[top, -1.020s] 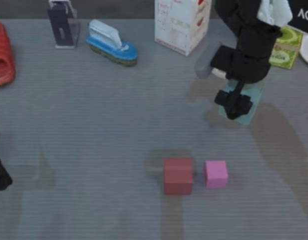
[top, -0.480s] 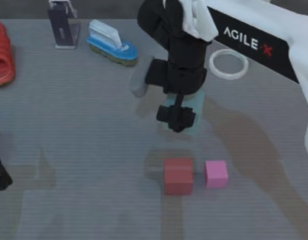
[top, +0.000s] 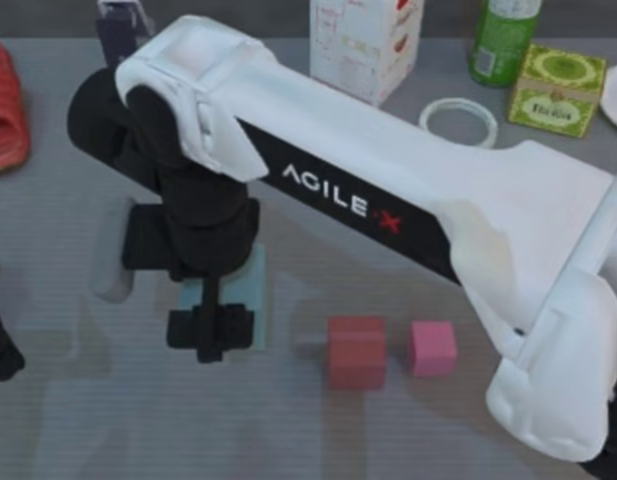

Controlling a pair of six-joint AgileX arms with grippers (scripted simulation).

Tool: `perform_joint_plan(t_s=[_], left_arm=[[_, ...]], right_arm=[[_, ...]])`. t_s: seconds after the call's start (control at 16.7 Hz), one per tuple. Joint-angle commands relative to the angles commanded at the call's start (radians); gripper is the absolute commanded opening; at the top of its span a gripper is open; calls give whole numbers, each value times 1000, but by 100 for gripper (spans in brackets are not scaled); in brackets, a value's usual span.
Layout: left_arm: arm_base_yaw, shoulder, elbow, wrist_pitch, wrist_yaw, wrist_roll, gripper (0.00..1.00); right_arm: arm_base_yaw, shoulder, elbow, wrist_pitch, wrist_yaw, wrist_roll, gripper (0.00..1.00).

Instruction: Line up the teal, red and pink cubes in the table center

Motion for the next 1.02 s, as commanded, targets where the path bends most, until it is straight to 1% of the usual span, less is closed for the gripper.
perform_joint_plan(t_s=[0.36,0.48,0.78,0.9,1.02], left_arm=[[0,0,0,0,0,0,100],[0,0,0,0,0,0,100],[0,0,0,0,0,0,100],[0,0,0,0,0,0,100],[0,0,0,0,0,0,100]], right_arm=[[-3,-8,-17,17,-1,3,0],[-4,-19,-75,73,-2,4,0],[-1,-44,-317,267,-2,2,0],[1,-50,-364,314,-1,0,0],[2,-50,-372,322,-1,0,0]])
